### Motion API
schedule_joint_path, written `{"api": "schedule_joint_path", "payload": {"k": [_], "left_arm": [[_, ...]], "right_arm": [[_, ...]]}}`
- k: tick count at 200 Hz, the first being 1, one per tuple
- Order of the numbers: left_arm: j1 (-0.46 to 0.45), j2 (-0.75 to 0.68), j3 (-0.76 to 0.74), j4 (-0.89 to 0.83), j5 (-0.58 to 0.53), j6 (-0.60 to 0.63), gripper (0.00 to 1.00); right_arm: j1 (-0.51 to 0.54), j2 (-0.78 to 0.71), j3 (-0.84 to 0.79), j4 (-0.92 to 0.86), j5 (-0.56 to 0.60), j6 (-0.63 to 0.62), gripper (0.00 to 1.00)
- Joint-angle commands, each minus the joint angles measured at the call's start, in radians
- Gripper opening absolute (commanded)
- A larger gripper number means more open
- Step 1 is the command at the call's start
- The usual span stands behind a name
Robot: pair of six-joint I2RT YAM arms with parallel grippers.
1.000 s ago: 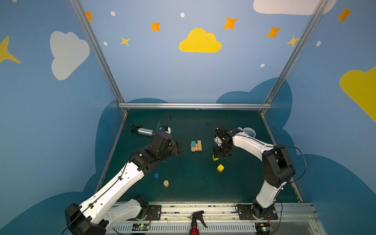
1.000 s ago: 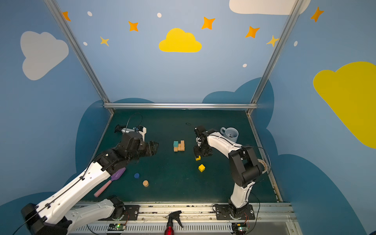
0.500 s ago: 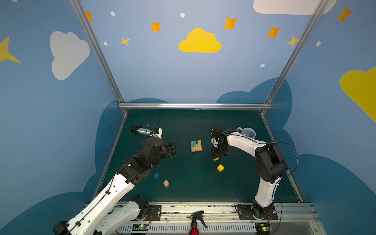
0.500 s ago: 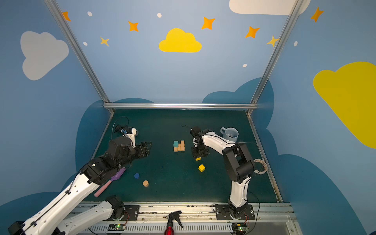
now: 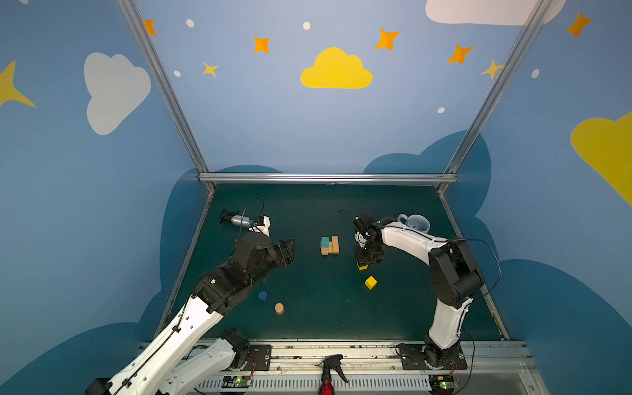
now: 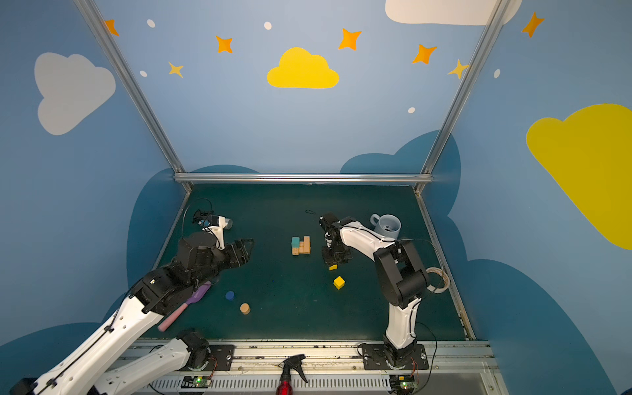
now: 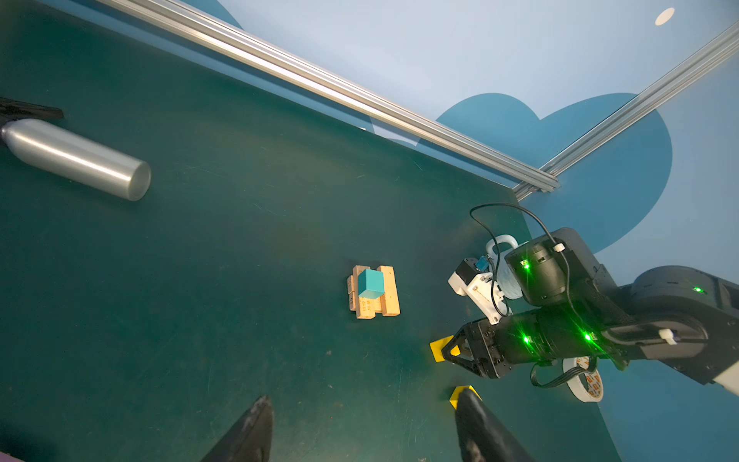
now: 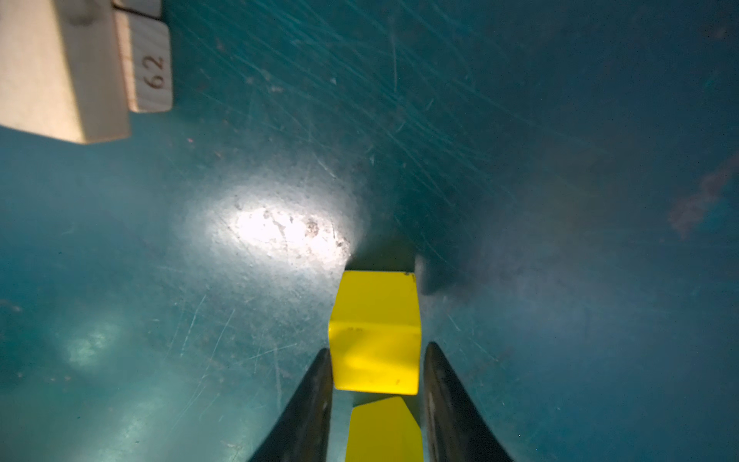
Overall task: Build the wood block tower
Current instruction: 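Close the right gripper on the yellow cube nearest the stack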
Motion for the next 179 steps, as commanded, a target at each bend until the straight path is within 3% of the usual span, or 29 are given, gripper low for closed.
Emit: {"api": "schedule_joint_path", "payload": {"k": [1,23,179], "left_arm": [[0.004,-0.013,-0.005,-0.004,-0.008,-0.007,0.71],[0.006,-0.012,-0.009,0.005,-0.008,-0.007,0.71],[0.006,-0.038,-0.008,-0.023,-0.063,-0.005,0.72]], "right_arm": [[0.007,0.011,0.000,-0.002,0.009,0.012,0.38],[0.008,0.006,0.006,-0.005,0.003,0.017,0.43],[0.011,-0.034,0.016,-0.032,0.017,0.058,0.59]]}}
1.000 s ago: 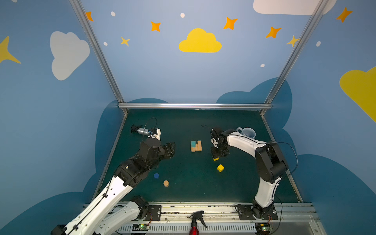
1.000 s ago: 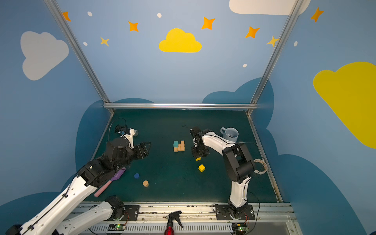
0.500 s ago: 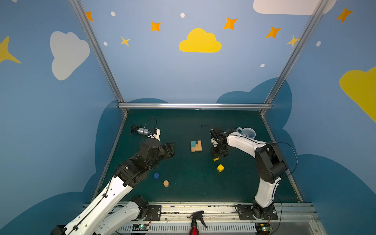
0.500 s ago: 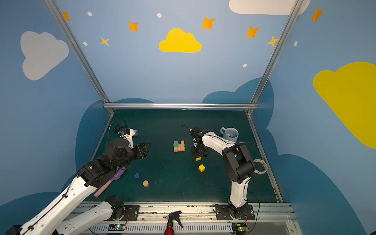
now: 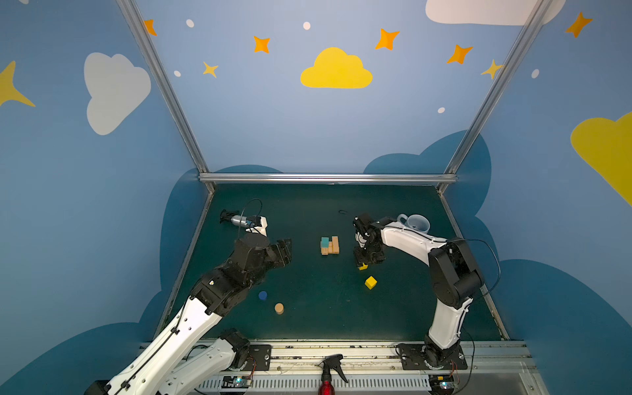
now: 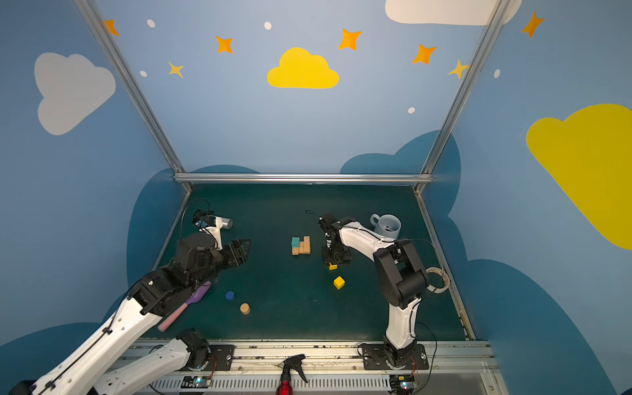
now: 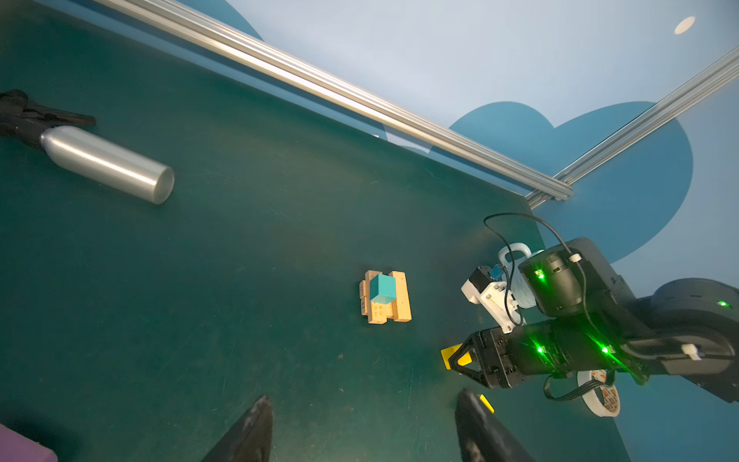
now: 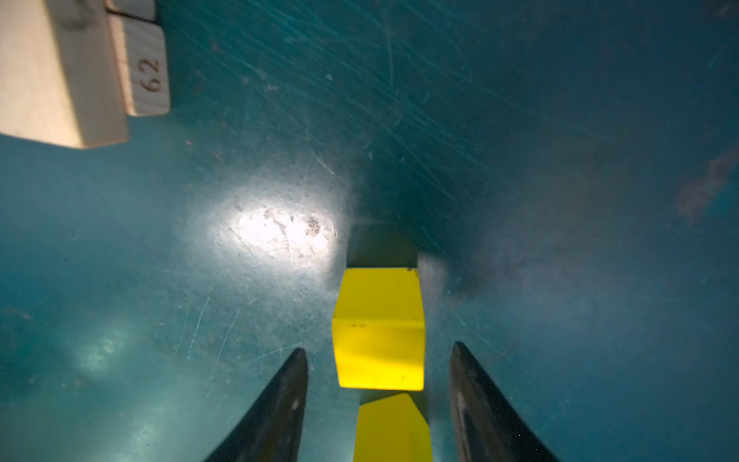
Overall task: Build the wood block tower
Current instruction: 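Close the right gripper on the yellow cube nearest the stack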
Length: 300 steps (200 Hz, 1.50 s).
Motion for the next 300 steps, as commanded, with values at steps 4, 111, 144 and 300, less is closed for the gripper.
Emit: {"api": "schedule_joint_path", "payload": {"k": [4,111,144,300], "left_arm": [[0.004,-0.021,-0.009,-0.007,-0.023,-0.002,0.71],[0.005,-0.020,-0.018,0.024,-0.013,0.005,0.71],[0.006,-0.021,-0.017,0.027,-0.018,0.012,0.71],[0.006,-0.067,-0.031,0.022,-0.001,-0.006,0.71]], "right_arm": [[0.005,-0.031,0.018,-0.027,0.013,0.012,0.60],[0.005,-0.037,-0.032,0.004,0.020,0.024,0.57],[0.004,-0.028,-0.026,0.000,0.017,0.025,0.51],[-0.004,0.009,0.023,0.001,0.003,-0.005,0.45]]}}
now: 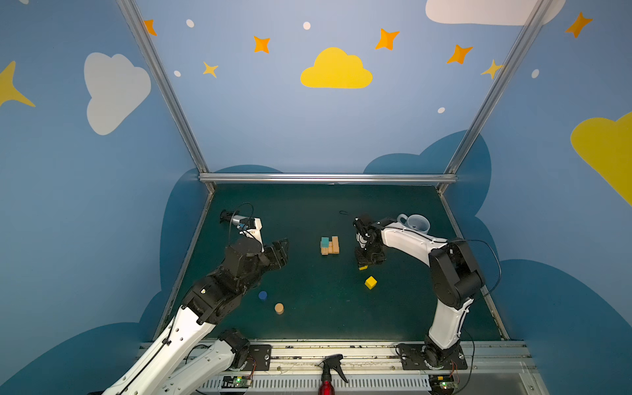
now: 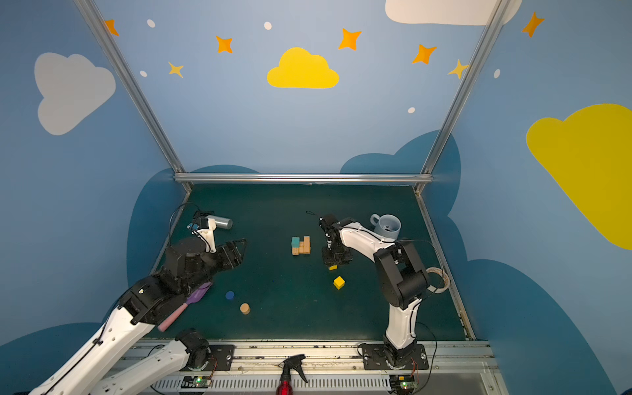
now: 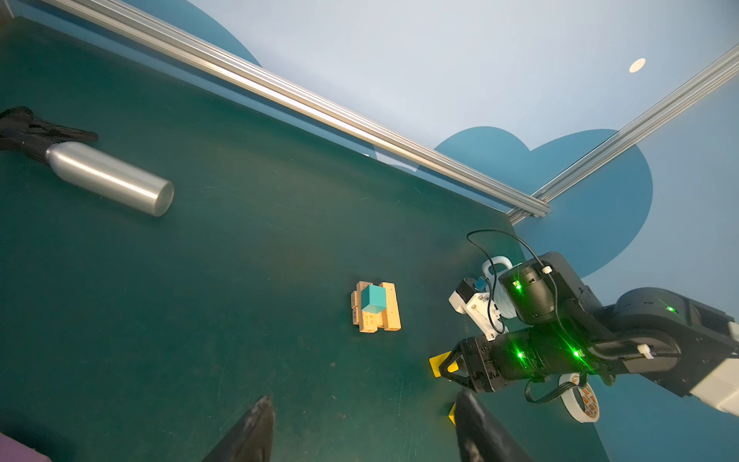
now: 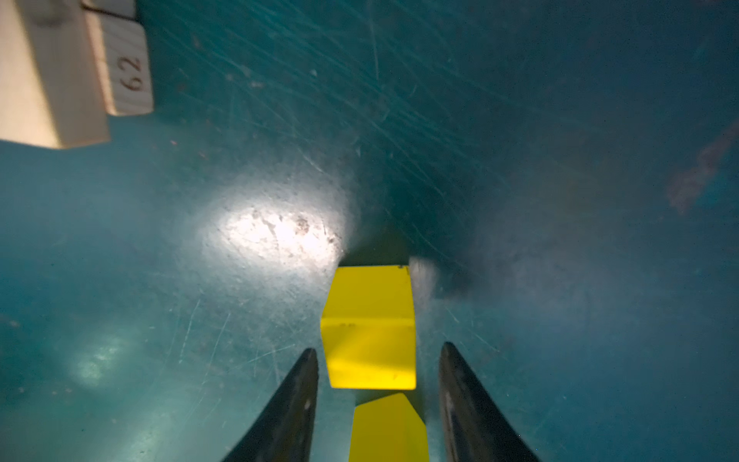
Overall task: Build the wood block tower
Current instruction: 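Close the right gripper on the yellow cube nearest the stack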
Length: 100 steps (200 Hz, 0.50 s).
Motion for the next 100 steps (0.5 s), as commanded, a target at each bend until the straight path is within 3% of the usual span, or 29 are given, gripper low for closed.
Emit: {"api": "schedule_joint_path", "payload": {"k": [1,100], "left_arm": [[0.004,-0.002,-0.008,0.009,-0.002,-0.002,0.71],[0.003,-0.018,-0.010,0.000,-0.009,0.005,0.71]], "right_arm": [[-0.003,0.014,0.029,-0.007,-0.009,-0.011,0.45],[-0.003,0.039,0.035,0.000,-0.019,-0.005,0.40]]}}
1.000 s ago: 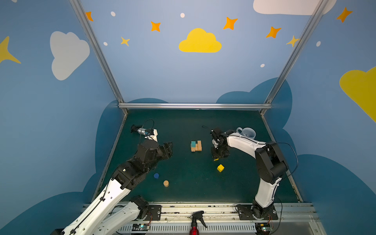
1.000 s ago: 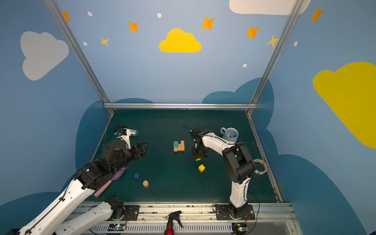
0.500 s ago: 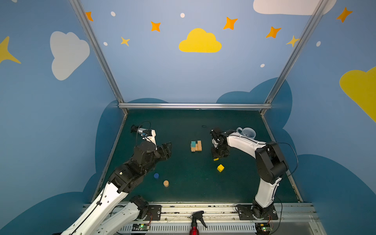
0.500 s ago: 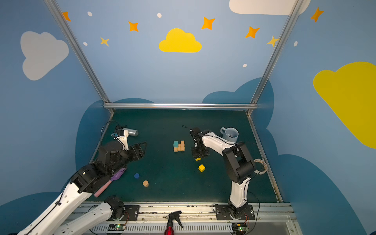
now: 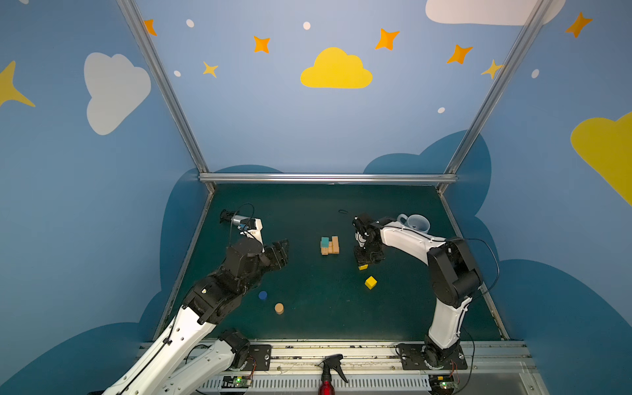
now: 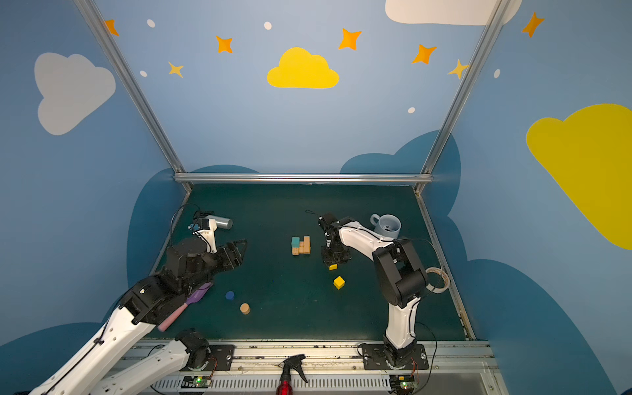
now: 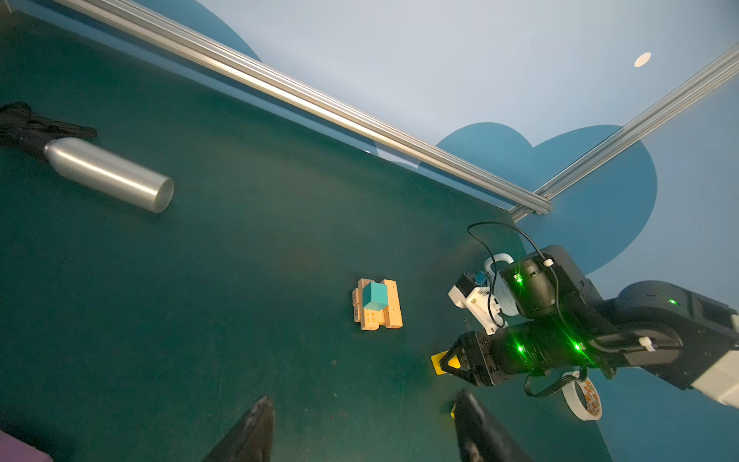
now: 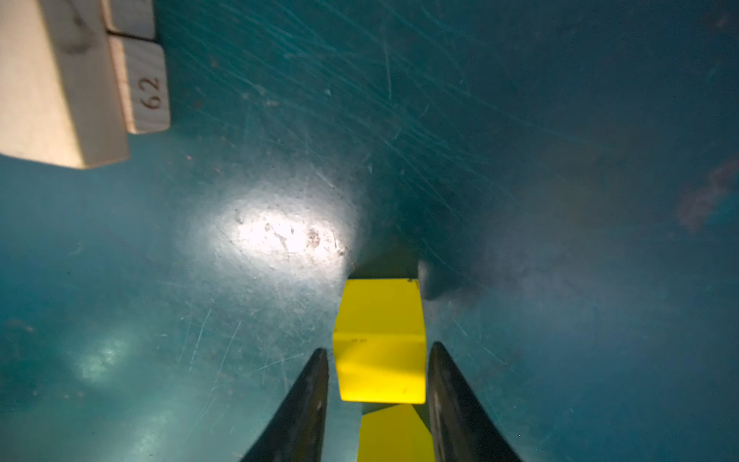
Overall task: Build the wood block tower
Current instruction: 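Close the right gripper on the yellow cube nearest the stack, then lift the yellow cube with the right gripper and carry it over the stack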
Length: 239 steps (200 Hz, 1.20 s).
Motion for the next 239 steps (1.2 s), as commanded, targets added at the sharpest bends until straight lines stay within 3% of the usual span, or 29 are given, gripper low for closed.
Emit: {"api": "schedule_joint_path", "payload": {"k": [1,51,95,112,179,239], "left_arm": [[0.003,-0.015,-0.005,0.000,-0.010,0.005,0.71],[0.003,-0.024,-0.004,-0.005,-0.019,0.008,0.71],[0.004,-0.031,-0.009,-0.009,-0.019,0.006,0.71],[0.003,-0.039,-0.012,-0.012,-0.024,0.007,0.71],[0.003,-0.046,-0.019,-0.008,-0.039,0.016,0.73],[0.006,-0.022,-0.010,0.016,-0.022,0.023,0.73]], "right_arm": [[-0.003,0.023,0.022,-0.005,-0.007,-0.004,0.40],[-0.001,0.032,0.016,-0.004,-0.013,0.004,0.31],[0.002,0.015,0.029,-0.028,-0.001,0.010,0.05],[0.003,0.012,0.038,-0.042,0.003,0.010,0.00],[0.014,0.017,0.157,-0.137,0.011,0.035,0.00],[0.026,0.167,0.446,-0.292,0.037,0.100,0.00]]}}
